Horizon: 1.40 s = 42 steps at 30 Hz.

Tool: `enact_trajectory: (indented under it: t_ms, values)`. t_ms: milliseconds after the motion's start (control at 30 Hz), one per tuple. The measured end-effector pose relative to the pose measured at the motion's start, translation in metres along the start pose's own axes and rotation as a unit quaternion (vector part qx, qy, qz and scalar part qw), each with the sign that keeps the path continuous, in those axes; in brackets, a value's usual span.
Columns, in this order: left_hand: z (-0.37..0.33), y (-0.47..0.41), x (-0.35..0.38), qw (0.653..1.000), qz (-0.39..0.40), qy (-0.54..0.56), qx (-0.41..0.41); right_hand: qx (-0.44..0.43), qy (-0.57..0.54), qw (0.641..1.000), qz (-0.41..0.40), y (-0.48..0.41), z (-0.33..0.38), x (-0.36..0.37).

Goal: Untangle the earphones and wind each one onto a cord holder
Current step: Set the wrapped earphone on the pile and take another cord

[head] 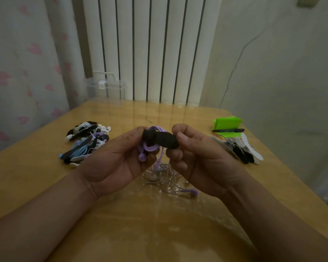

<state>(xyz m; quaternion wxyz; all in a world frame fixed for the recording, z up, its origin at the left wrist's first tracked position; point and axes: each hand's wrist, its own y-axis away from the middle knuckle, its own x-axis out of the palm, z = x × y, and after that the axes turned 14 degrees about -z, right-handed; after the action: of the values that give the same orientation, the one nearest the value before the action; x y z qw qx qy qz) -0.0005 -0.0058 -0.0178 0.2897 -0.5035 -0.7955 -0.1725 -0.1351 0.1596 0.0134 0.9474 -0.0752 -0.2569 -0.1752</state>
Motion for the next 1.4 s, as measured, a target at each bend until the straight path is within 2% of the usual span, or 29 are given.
enact_trajectory:
  t_ms: [67, 200, 367, 567, 733, 800, 867, 900, 967, 1000, 1033, 1067, 1200, 1300, 1400]
  values:
    - [-0.001, -0.003, -0.004, 1.0, -0.004, 0.009, -0.003, -0.021, 0.019, 0.999, -0.015, -0.003, 0.0, -0.003]
    - [0.0, -0.008, -0.011, 1.0, 0.031, -0.005, -0.006, -0.128, 0.126, 0.979, -0.098, -0.008, -0.003, -0.004]
    - [0.009, -0.011, 0.001, 0.998, -0.012, 0.064, -0.008, -0.184, 0.119, 0.963, -0.156, -0.011, -0.007, 0.002]
    - [0.013, -0.01, 0.008, 0.995, -0.03, 0.09, -0.008, -0.177, 0.112, 0.963, -0.168, -0.017, -0.009, 0.003]
    - [0.008, -0.003, 0.009, 0.996, -0.057, 0.069, -0.025, -0.079, 0.059, 0.983, -0.158, -0.018, -0.005, 0.002]
    - [0.007, -0.003, 0.008, 0.996, -0.066, 0.05, -0.018, -0.077, 0.06, 0.979, -0.177, -0.018, -0.006, 0.001]
    - [0.01, -0.005, 0.013, 0.995, -0.09, 0.03, 0.01, -0.107, 0.118, 0.96, -0.229, -0.02, -0.009, -0.001]
    - [0.012, -0.006, 0.017, 0.993, -0.112, 0.013, 0.035, -0.128, 0.18, 0.938, -0.265, -0.02, -0.011, -0.001]
    - [0.017, -0.008, 0.024, 0.982, -0.159, -0.033, 0.094, -0.168, 0.319, 0.872, -0.331, -0.019, -0.016, -0.001]
    - [0.018, -0.008, 0.026, 0.976, -0.174, -0.059, 0.118, -0.183, 0.359, 0.847, -0.348, -0.019, -0.018, 0.001]
    - [0.02, -0.009, 0.027, 0.97, -0.183, -0.084, 0.135, -0.185, 0.37, 0.838, -0.354, -0.019, -0.019, 0.001]
    - [0.019, -0.009, 0.026, 0.966, -0.188, -0.102, 0.147, -0.176, 0.36, 0.845, -0.355, -0.018, -0.018, 0.001]
    - [0.011, -0.008, 0.024, 0.965, -0.207, -0.076, 0.144, -0.107, 0.175, 0.935, -0.29, -0.017, -0.008, -0.005]
    - [0.009, -0.007, 0.025, 0.969, -0.204, -0.026, 0.139, -0.122, 0.185, 0.929, -0.296, -0.019, -0.013, -0.008]
    - [0.009, -0.008, 0.025, 0.971, -0.196, -0.021, 0.137, -0.116, 0.228, 0.936, -0.243, -0.019, -0.028, 0.0]
